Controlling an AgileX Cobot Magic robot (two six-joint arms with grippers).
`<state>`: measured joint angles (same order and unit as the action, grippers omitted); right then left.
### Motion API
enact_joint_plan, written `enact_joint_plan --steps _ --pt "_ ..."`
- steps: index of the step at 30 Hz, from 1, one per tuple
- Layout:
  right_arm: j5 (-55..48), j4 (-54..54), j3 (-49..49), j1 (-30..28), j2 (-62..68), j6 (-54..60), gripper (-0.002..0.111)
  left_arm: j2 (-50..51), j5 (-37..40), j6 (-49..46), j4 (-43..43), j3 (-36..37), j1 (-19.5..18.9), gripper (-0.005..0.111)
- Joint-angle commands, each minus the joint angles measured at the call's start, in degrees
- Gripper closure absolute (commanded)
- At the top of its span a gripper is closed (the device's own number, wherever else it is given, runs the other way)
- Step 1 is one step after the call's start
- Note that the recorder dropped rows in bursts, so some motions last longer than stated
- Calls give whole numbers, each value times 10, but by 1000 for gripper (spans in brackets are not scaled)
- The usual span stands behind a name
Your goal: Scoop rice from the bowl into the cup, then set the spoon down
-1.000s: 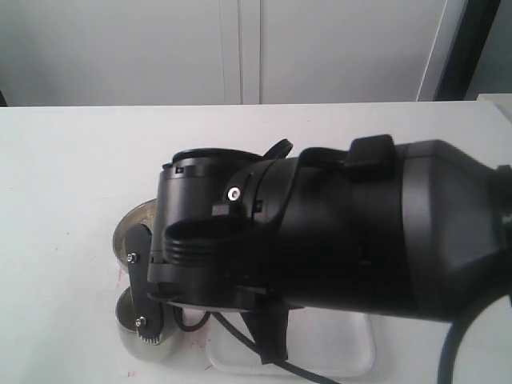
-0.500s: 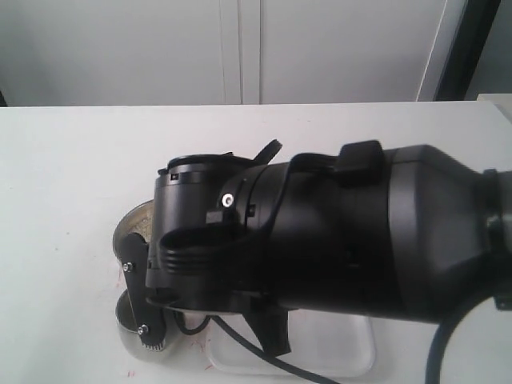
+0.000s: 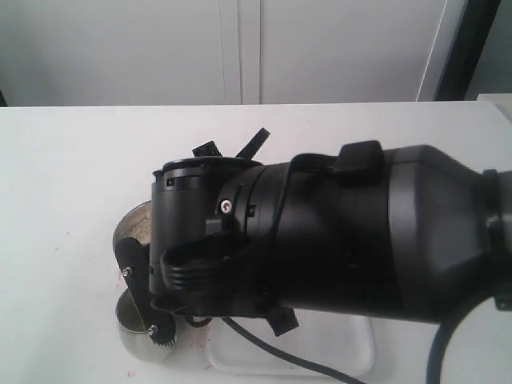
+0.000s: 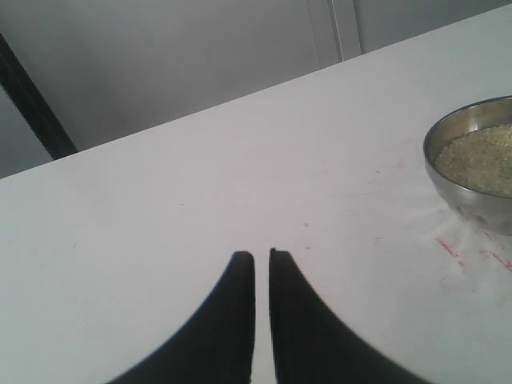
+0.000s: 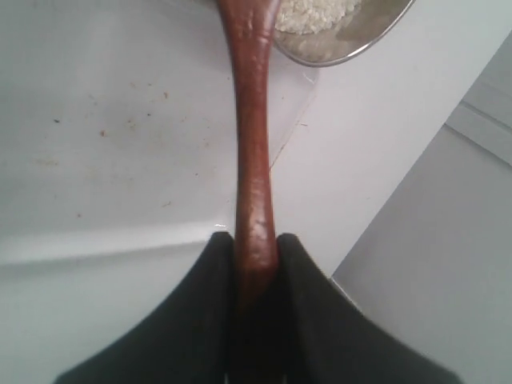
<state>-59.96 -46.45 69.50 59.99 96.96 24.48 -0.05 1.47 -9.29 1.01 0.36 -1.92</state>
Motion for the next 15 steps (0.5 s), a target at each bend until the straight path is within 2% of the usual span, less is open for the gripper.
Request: enact_joint_plan --steps 1,15 --pt "1 -22 -4 0 -1 13 108 1 -3 1 -5 -4 4 92" --pt "3 -56 -4 0 -1 63 108 1 -3 1 -5 -4 4 92"
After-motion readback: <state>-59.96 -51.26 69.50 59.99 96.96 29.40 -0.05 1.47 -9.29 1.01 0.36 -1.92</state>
